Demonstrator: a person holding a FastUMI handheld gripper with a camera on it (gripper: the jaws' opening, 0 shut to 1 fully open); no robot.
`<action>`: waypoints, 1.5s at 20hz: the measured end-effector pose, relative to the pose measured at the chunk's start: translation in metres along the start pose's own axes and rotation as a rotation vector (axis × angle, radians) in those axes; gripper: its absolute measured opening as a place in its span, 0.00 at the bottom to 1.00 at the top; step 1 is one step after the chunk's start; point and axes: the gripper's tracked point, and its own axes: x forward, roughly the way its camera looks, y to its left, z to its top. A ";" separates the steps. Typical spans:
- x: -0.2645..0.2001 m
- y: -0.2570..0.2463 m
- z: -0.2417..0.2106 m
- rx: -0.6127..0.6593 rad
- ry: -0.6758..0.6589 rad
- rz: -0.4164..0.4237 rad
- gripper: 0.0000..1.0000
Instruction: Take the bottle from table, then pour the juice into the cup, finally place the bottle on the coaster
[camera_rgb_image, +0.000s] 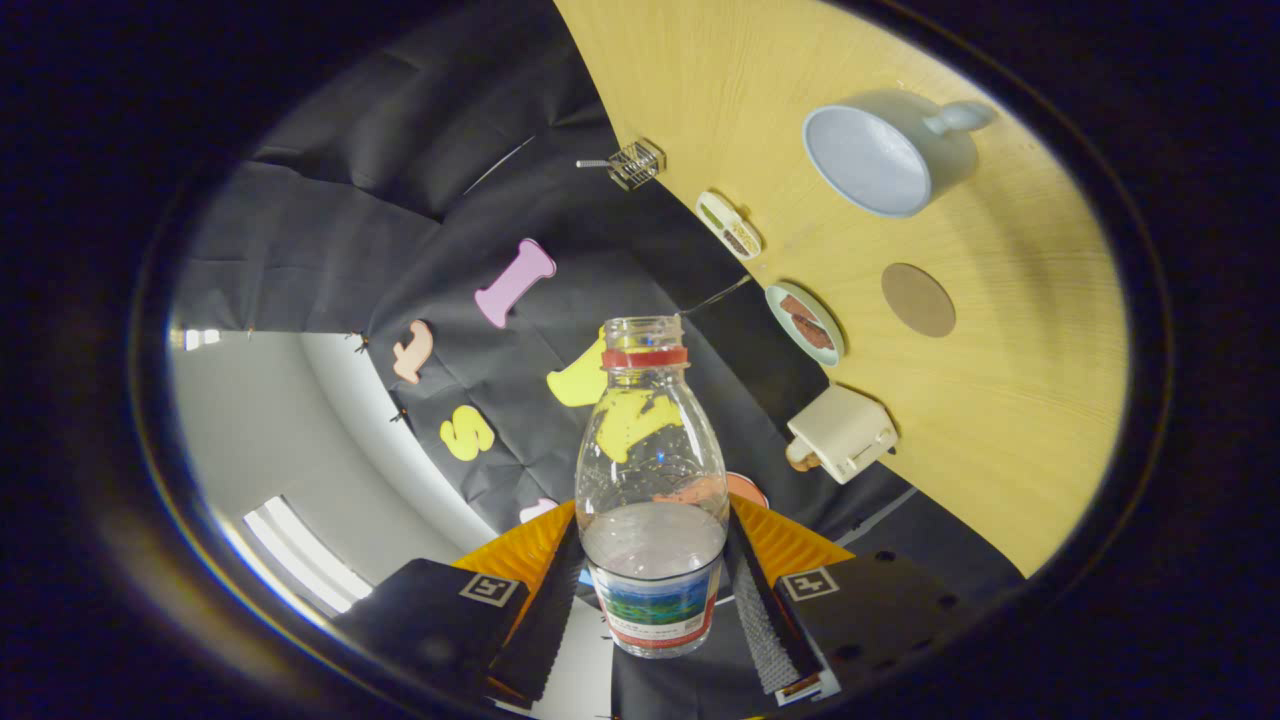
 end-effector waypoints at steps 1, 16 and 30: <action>0.000 0.000 0.000 0.004 -0.001 0.000 0.80; -0.003 -0.014 0.023 -0.084 -0.028 -0.062 0.80; -0.038 0.026 0.034 -0.766 -0.011 -0.124 0.79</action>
